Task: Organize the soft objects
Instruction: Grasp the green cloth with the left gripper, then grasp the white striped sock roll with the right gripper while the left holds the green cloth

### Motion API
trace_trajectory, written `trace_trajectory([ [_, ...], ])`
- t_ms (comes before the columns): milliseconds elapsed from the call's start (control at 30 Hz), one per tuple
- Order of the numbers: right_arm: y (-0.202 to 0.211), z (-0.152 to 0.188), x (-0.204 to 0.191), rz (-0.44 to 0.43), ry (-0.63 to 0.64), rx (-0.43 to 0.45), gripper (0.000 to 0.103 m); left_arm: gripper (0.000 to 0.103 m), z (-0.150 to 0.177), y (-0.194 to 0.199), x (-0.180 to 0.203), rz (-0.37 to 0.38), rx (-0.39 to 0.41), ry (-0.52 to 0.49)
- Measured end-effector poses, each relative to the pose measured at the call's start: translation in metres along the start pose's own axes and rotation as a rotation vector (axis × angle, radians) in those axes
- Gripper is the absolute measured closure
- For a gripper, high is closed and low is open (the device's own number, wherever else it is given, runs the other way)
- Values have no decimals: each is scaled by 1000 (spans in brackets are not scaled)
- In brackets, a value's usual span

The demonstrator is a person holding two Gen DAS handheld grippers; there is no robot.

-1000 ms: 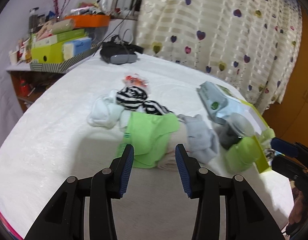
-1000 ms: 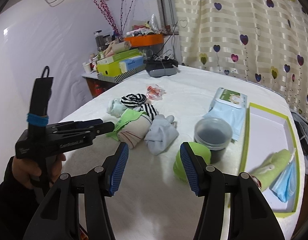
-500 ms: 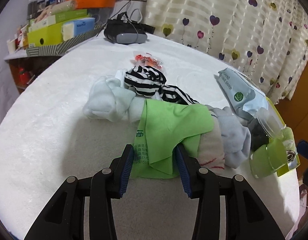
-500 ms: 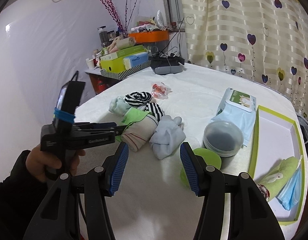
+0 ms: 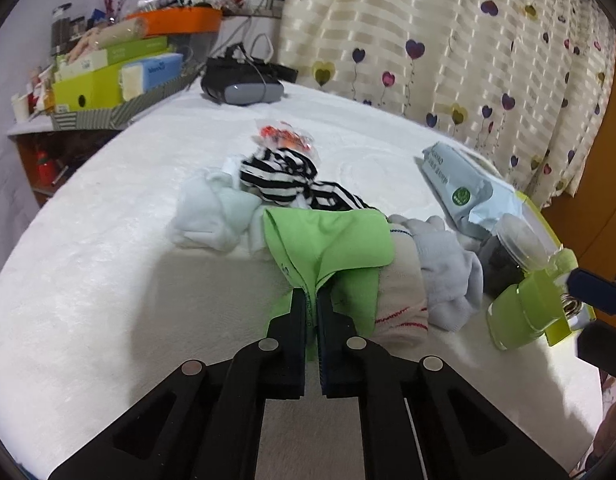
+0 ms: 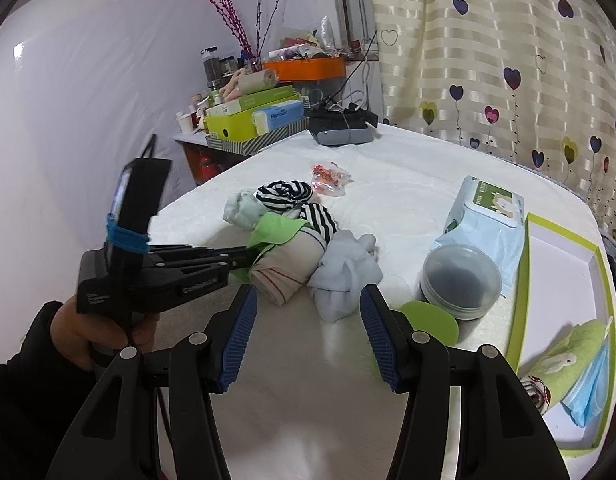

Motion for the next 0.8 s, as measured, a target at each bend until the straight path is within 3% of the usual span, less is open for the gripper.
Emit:
trace_trajectory([
  [433,-69,-5,-14,-38,0,-103,48,98,-2,40,-40,-9,78,85],
  [800,-112,0,-2,9,-107,-191,48,98,-1,51,-54,10,105,113],
])
Point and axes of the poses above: each gripper's, at about its wrist camera, not at the fingertips, and y roughly against the way its jaws point, x to its right, z to its underside, the point moved 10 cm from there along -y, roughly the way its jaws point, and after that the axes turned 10 degrees about -z, right-handed, at the moved point
